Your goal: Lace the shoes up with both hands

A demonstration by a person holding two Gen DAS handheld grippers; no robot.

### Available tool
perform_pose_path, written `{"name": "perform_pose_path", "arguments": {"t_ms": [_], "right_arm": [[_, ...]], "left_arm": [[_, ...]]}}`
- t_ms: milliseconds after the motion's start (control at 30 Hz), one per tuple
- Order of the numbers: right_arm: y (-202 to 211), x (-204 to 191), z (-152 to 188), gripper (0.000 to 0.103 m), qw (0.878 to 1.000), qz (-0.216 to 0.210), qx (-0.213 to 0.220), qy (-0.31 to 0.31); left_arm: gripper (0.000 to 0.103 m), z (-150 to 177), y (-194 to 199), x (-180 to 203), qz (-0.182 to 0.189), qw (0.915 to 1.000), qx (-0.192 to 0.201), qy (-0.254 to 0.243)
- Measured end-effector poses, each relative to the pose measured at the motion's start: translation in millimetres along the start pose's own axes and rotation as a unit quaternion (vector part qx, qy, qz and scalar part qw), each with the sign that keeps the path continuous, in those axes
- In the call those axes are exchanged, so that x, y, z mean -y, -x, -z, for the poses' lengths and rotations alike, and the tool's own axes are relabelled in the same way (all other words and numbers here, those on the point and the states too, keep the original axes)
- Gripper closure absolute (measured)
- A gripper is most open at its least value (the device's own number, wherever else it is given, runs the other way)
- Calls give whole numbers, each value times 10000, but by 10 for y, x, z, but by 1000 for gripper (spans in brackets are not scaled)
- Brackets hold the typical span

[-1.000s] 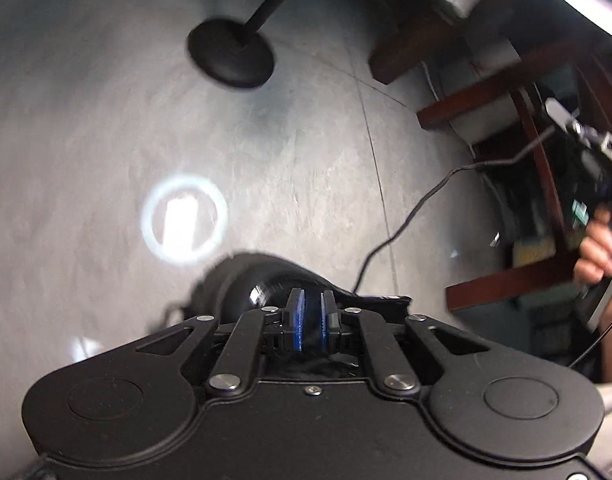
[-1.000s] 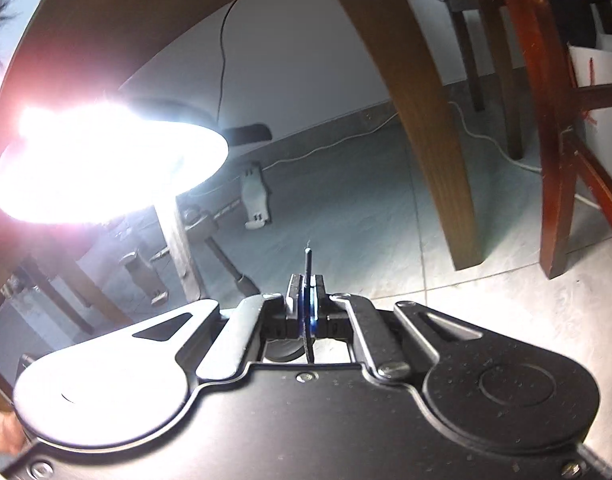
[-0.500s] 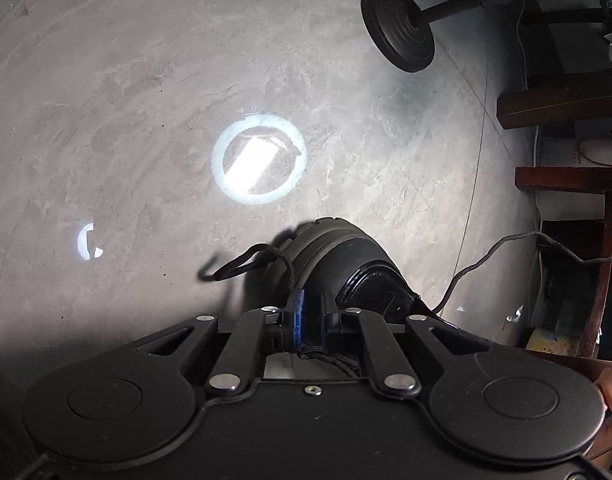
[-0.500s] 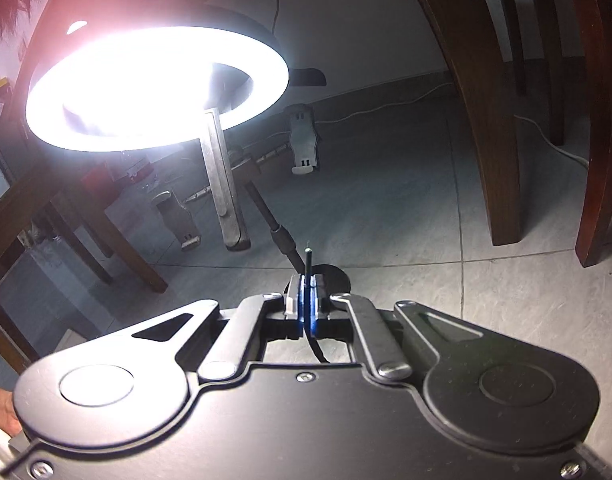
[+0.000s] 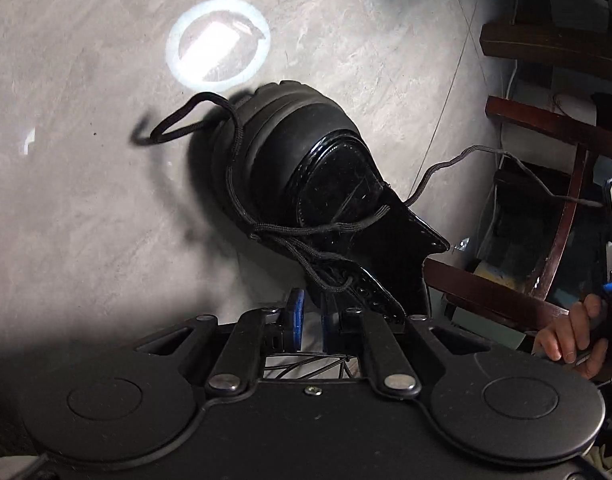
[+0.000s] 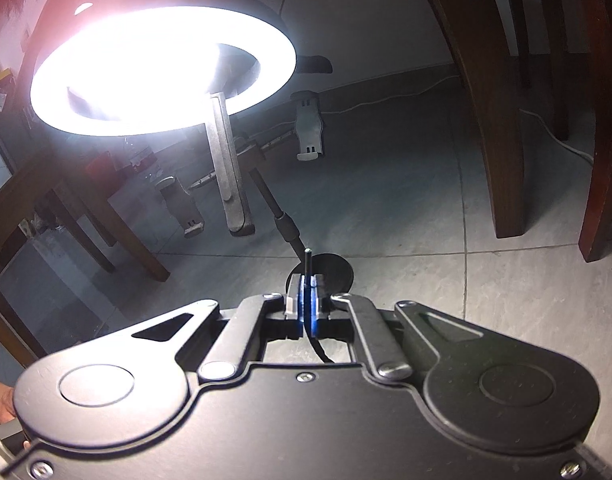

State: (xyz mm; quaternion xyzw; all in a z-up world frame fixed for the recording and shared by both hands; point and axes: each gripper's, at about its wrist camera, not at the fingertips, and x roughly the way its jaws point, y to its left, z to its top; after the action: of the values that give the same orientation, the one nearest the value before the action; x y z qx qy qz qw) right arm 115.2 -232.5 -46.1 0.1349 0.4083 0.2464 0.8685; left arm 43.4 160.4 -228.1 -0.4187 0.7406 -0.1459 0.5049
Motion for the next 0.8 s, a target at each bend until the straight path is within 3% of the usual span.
{"name": "perform_pose_path", "arguments": {"t_ms": [167, 467, 667, 800], "right_arm": [[-6, 6, 1, 99, 10000, 5, -21, -7], [2, 11, 8, 99, 10000, 26, -51, -29], [-17, 12, 8, 99, 10000, 39, -50, -38], [52, 28, -16, 99, 9994, 228, 267, -35]], "left_arm": [[94, 4, 94, 7, 418, 9988, 241, 4], [94, -44, 3, -137, 237, 9977, 421, 478], [95, -27, 17, -66, 132, 9984, 529, 174], [96, 5, 28, 42, -56, 9982, 536, -277]]}}
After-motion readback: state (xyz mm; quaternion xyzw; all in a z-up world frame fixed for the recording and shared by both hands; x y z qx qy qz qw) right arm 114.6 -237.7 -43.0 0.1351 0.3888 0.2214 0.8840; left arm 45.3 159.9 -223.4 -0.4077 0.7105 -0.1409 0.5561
